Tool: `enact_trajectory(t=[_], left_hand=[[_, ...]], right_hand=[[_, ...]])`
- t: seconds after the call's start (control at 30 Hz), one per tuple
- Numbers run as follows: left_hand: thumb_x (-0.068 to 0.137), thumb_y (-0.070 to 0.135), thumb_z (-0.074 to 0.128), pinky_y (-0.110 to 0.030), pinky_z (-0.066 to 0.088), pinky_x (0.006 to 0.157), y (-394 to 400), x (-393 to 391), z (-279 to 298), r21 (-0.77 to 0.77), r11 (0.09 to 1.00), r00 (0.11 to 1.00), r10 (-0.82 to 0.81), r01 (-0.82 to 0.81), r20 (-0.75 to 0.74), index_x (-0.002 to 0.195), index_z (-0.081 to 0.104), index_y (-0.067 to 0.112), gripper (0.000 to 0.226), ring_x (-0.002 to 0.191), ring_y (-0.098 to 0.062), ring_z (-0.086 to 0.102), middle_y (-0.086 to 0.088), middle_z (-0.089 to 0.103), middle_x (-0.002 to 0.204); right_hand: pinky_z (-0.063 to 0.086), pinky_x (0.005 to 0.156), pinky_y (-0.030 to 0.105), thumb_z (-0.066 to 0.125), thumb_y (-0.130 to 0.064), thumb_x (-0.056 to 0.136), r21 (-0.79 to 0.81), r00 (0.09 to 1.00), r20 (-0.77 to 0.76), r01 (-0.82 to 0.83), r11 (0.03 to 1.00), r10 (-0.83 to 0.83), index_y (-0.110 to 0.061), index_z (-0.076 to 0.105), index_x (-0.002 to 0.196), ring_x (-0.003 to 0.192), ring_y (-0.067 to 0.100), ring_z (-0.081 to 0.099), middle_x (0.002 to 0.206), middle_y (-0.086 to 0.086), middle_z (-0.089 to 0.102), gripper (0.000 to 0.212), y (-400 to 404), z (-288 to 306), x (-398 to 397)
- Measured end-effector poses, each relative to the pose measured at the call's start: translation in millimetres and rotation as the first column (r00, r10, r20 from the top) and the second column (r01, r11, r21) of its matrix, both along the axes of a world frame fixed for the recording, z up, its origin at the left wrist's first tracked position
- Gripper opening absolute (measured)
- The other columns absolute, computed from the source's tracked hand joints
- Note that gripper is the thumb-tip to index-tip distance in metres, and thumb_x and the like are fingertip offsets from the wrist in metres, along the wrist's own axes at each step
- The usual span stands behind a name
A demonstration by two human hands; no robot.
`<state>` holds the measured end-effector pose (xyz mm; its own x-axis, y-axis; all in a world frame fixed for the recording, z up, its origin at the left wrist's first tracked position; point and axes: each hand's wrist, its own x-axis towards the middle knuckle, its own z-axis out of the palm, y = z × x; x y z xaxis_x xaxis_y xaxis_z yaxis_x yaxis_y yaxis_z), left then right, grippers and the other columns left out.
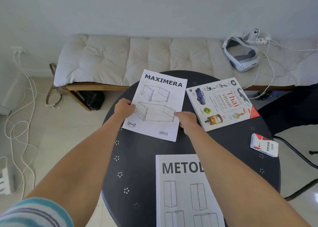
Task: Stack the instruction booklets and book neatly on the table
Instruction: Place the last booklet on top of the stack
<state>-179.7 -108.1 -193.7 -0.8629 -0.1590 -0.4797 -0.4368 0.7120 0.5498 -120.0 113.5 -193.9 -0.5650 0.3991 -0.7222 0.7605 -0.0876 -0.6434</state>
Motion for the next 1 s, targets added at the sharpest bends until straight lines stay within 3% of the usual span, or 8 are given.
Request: enact_trajectory(t=[0.07, 0.13, 0.2, 0.33, 0.47, 0.67, 0.9, 1.0], left_hand=[[0.088, 0.017, 0.054, -0.033, 0.049, 0.072, 1.2, -0.7, 1.8, 0.081, 0.996, 0.999, 0.049, -0.049, 0.007, 0.082, 0.061, 0.013, 0.011, 0.076, -0.024, 0.058, -0.006, 0.061, 0.081], [0.092, 0.019, 0.056, -0.036, 0.052, 0.084, -0.6, -0.7, 1.6, 0.130, 0.986, 0.994, 0.106, -0.107, 0.011, 0.104, 0.065, 0.010, 0.018, 0.095, -0.028, 0.064, -0.009, 0.067, 0.100], [0.092, 0.017, 0.057, -0.038, 0.054, 0.088, -5.8, 1.3, 1.1, 0.175, 0.973, 0.989, 0.143, -0.147, 0.034, 0.106, 0.064, 0.010, 0.018, 0.102, -0.030, 0.066, -0.010, 0.070, 0.108], [0.091, 0.013, 0.058, -0.046, 0.054, 0.094, -19.8, 12.5, -0.2, 0.280, 0.944, 0.982, 0.148, -0.176, 0.118, 0.097, 0.064, 0.013, 0.008, 0.101, -0.030, 0.067, -0.013, 0.071, 0.110], [0.091, 0.009, 0.056, -0.046, 0.053, 0.094, -23.8, 39.9, 10.7, 0.378, 0.901, 0.976, 0.189, -0.215, 0.104, 0.097, 0.065, 0.013, 0.011, 0.099, -0.030, 0.068, -0.012, 0.071, 0.107], [0.093, 0.002, 0.054, -0.040, 0.054, 0.090, -18.0, 103.9, 33.0, 0.529, 0.830, 0.978, 0.095, -0.179, 0.183, 0.121, 0.056, 0.010, 0.030, 0.102, -0.025, 0.066, -0.008, 0.069, 0.109], [0.092, 0.000, 0.054, -0.033, 0.056, 0.079, 11.1, 196.7, 50.5, 0.563, 0.817, 0.985, 0.037, -0.126, 0.167, 0.110, 0.057, 0.007, 0.019, 0.085, -0.014, 0.068, -0.002, 0.070, 0.092], [0.091, -0.002, 0.055, -0.035, 0.057, 0.081, 21.2, 232.0, 45.9, 0.566, 0.813, 0.982, 0.039, -0.139, 0.184, 0.109, 0.057, 0.004, 0.019, 0.084, -0.016, 0.069, -0.005, 0.070, 0.093]], right_hand=[[0.051, 0.093, 0.040, 0.068, -0.007, 0.082, -0.041, 0.999, 0.020, 0.034, 0.999, -0.033, -0.009, 0.061, 0.072, 0.095, 0.028, 0.065, 0.111, 0.016, 0.070, 0.013, -0.8, -0.7, -0.6], [0.051, 0.095, 0.041, 0.068, -0.005, 0.083, -0.052, 0.999, 0.043, 0.028, 0.998, -0.026, -0.005, 0.063, 0.082, 0.106, 0.031, 0.065, 0.113, 0.016, 0.069, 0.005, -2.2, -0.6, 0.4], [0.053, 0.096, 0.044, 0.065, -0.001, 0.083, -0.046, 1.000, 0.028, 0.013, 0.999, -0.012, -0.001, 0.066, 0.085, 0.109, 0.034, 0.065, 0.114, 0.018, 0.070, 0.002, -3.0, -2.7, 2.7], [0.056, 0.091, 0.047, 0.064, -0.001, 0.084, -0.021, 0.999, -0.030, -0.018, 1.000, 0.018, -0.013, 0.061, 0.069, 0.104, 0.035, 0.067, 0.109, 0.019, 0.071, 0.019, -1.2, -1.0, 15.0], [0.056, 0.073, 0.033, 0.063, -0.004, 0.087, -0.010, 0.992, -0.101, -0.081, 0.997, 0.079, -0.012, 0.065, 0.090, 0.102, 0.028, 0.067, 0.110, 0.012, 0.071, 0.009, 7.4, 10.8, 34.1], [0.056, 0.088, 0.039, 0.064, 0.001, 0.085, -0.014, 0.978, -0.168, -0.127, 0.992, 0.123, -0.011, 0.065, 0.105, 0.101, 0.028, 0.067, 0.109, 0.013, 0.071, 0.023, 34.5, 34.6, 85.2], [0.056, 0.089, 0.048, 0.065, -0.004, 0.084, 0.079, 0.972, -0.151, -0.170, 0.982, 0.181, -0.022, 0.065, 0.085, 0.097, 0.028, 0.069, 0.098, 0.006, 0.072, 0.018, 65.0, 42.4, 168.4], [0.056, 0.088, 0.045, 0.065, -0.005, 0.085, 0.104, 0.973, -0.130, -0.177, 0.979, 0.190, -0.018, 0.065, 0.091, 0.099, 0.028, 0.067, 0.106, 0.008, 0.070, 0.015, 75.8, 40.2, 199.4]])
